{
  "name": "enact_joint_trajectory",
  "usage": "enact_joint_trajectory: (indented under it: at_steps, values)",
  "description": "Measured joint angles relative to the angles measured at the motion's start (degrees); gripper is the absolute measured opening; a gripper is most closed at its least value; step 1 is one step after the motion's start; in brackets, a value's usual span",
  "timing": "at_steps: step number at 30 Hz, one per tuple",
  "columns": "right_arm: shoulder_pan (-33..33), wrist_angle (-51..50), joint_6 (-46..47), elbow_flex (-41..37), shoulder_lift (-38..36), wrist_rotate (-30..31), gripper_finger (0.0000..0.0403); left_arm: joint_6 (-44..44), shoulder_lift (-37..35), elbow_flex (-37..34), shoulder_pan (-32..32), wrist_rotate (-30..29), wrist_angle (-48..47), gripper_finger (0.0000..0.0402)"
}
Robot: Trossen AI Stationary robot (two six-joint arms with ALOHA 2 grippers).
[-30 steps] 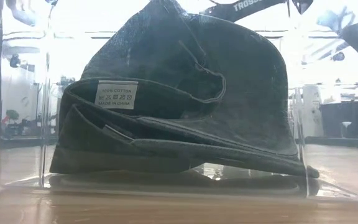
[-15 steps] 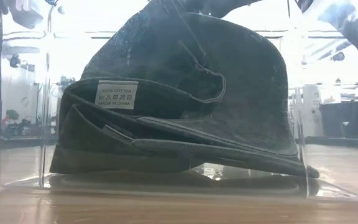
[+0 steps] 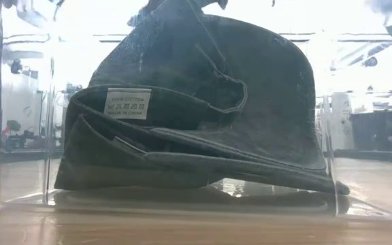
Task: Pick & Place hat
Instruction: Return to Home Position
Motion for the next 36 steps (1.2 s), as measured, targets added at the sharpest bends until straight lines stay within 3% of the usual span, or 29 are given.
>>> enact_joint_trajectory:
  at_steps: [4, 9, 13, 15, 20, 24, 27, 32, 36]
  values:
    - [3.55, 0.57, -1.56, -0.50, -2.70, 1.05, 0.0008, 5.95, -2.68, 0.01, 0.27, 0.03, 5.92, 0.0000]
    - [6.26, 1.22, -1.75, -2.78, -9.31, 5.73, 0.0008, 7.33, -7.64, 0.03, 0.35, 0.46, 5.58, 0.0000]
    - [8.29, 2.98, -1.27, -8.61, -16.32, 7.33, 0.0008, 10.54, -11.47, 0.03, 1.42, 8.82, 6.43, 0.0000]
    - [9.39, 5.74, 0.02, -12.92, -20.06, 7.45, 0.0008, 11.32, -12.83, 0.03, 2.97, 14.24, 7.77, 0.0000]
    - [12.78, 15.14, 0.34, -26.83, -31.16, 11.24, 0.0008, 11.19, -13.51, -1.08, 9.35, 20.16, 8.51, 0.0000]
    - [15.38, 22.11, 0.48, -38.93, -39.96, 16.98, 0.0008, 7.65, -13.50, -3.87, 18.06, 27.48, 9.44, 0.0000]
    - [16.19, 29.00, 1.42, -48.04, -45.57, 17.71, 0.0008, 4.87, -13.46, -6.89, 25.51, 33.22, 12.76, 0.0000]
    - [16.41, 36.54, 3.62, -62.27, -53.86, 17.71, 0.0008, 2.17, -13.58, -10.58, 34.35, 37.92, 13.10, 0.0000]
    - [16.39, 43.42, 3.58, -73.16, -59.27, 17.82, 0.0008, 1.57, -14.07, -12.88, 35.51, 39.05, 13.36, 0.0000]
